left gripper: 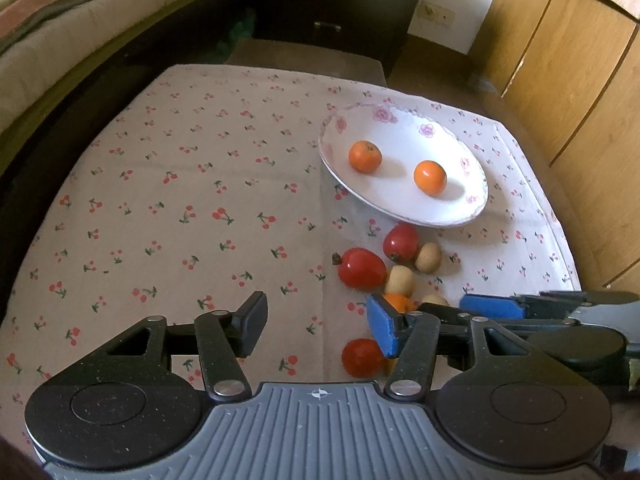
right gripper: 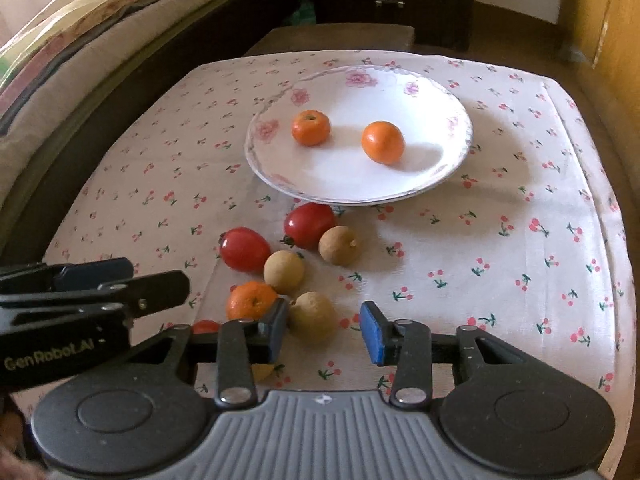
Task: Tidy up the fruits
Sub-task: 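Move both tools back to the fruit pile beside the bowl, then close the left gripper on a red tomato while the right grips a brown fruit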
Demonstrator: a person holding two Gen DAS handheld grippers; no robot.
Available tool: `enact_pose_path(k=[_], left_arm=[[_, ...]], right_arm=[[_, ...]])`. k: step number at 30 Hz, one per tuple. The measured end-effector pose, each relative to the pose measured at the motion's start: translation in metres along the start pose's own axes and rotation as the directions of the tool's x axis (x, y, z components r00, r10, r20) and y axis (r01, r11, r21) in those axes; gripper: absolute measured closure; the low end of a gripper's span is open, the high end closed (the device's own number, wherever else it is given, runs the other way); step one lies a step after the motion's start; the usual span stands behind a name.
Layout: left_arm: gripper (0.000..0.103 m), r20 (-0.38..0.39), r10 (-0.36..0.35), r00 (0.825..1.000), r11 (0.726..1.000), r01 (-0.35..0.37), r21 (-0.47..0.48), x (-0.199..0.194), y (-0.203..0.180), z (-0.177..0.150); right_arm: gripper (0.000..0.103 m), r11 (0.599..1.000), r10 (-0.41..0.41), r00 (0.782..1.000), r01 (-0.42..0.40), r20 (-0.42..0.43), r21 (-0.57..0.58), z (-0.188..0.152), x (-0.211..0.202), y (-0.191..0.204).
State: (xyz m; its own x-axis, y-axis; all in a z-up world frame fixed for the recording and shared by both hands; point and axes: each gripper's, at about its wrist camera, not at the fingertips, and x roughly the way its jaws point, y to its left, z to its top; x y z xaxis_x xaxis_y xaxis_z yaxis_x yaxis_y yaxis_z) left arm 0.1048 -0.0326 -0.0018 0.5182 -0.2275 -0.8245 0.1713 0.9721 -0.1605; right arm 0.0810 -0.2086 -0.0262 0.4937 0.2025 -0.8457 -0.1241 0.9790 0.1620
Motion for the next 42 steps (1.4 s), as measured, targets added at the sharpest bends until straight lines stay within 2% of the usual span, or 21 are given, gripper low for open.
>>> enact_pose_path(k=[5, 19, 22, 28, 35, 42], left_arm=[[0.039, -0.016, -0.007, 1.000, 1.000, 0.007, 0.016, 0.001, -0.003, -0.005], [0.042, -0.090, -0.008, 0.996, 0.998, 0.013, 0.062, 0.019, -0.017, -0.016], [0.046, -0.114, 0.003, 0.993, 0.998, 0.004, 0.063, 0.028, -0.020, -0.017], [0.052, -0.098, 0.018, 0.995, 0.997, -0.009, 0.082, 0.030, -0.027, -0.018], [0.066, -0.098, -0.006, 0.995, 0.998, 0.013, 0.069, 0.026, -0.026, -0.017], [0.068, -0.087, -0.017, 0.996, 0.997, 0.023, 0.069, 0.018, -0.030, -0.019]], right_arm=[[0.075, 1.000, 0.009, 1.000, -0.009, -0.009, -0.009, -0.001, -0.002, -0.002], [0.076, 1.000, 0.017, 1.000, -0.017, 0.006, 0.021, -0.004, -0.011, -0.013], [0.076, 0.999, 0.021, 1.000, -0.021, -0.002, 0.033, -0.005, -0.010, -0.016], [0.076, 0.999, 0.021, 1.000, -0.021, 0.001, 0.041, -0.004, -0.013, -0.018], [0.076, 0.999, 0.016, 1.000, -0.016, -0.001, 0.041, -0.005, -0.016, -0.017], [0.076, 0.997, 0.015, 1.000, -0.015, -0.005, 0.073, -0.015, -0.023, -0.021]])
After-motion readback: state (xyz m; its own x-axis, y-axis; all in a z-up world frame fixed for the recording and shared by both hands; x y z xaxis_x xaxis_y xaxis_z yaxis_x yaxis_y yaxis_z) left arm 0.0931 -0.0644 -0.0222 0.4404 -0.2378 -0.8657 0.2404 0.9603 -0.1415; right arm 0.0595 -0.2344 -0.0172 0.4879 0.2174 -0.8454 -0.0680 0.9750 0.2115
